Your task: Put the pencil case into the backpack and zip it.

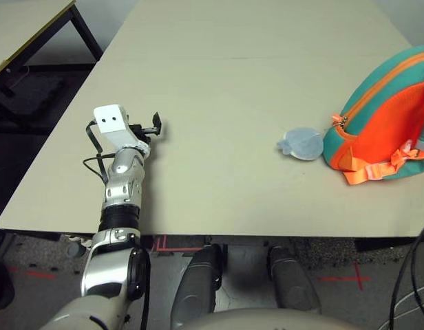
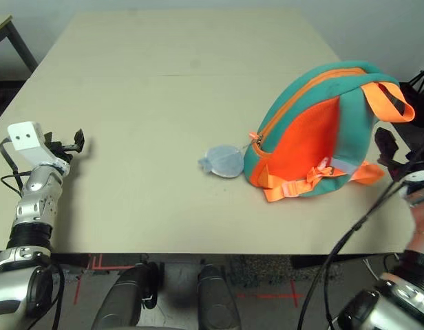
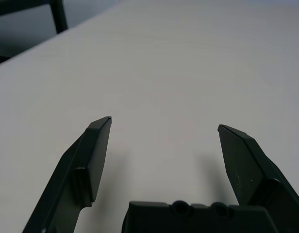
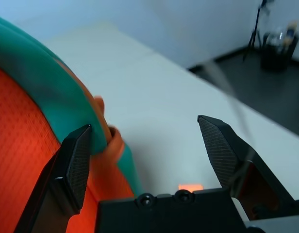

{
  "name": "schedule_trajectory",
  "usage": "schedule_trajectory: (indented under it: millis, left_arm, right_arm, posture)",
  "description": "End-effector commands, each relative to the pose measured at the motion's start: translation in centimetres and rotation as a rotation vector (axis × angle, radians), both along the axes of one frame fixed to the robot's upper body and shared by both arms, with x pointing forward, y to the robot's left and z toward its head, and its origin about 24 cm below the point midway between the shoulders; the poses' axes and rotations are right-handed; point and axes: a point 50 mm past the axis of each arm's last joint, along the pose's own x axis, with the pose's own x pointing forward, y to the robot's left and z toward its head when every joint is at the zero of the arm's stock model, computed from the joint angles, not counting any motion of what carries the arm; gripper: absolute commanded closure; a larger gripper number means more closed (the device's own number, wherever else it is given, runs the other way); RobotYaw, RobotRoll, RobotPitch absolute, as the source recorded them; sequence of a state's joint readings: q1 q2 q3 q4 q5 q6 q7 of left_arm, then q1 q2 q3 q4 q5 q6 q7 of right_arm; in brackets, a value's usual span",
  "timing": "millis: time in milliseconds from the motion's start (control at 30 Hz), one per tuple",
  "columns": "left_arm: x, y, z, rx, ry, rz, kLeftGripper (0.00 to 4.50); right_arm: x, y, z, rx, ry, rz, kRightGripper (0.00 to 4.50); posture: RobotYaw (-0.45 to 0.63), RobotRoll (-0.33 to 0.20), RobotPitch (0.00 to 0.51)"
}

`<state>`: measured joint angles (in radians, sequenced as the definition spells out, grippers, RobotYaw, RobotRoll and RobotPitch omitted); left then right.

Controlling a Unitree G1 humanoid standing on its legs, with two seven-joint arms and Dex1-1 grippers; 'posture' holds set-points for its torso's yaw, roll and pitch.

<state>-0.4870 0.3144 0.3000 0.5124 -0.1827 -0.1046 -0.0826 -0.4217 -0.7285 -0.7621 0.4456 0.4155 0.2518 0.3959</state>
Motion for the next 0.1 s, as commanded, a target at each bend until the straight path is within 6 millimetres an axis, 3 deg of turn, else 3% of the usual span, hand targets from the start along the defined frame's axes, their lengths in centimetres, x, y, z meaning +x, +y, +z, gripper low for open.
schedule_trajectory:
  millis: [33,100]
  left_arm:
    - [-0.81,0.23,-0.4,0.06,-0.038,-0.011,0.0]
    - [-1.07,-0.14,-1.36,0.068,-0.021,-0.048,0.0]
  right_arm:
    - [0.57,0.14,-1.83,-0.024,0.005,-0.015,0.03]
    - [0.9,0.41,-2.49,-0.033,0.002,-0.009,0.03]
  posture:
    - [0.08,0.0,0.177]
    - [0.08,0.0,0.183]
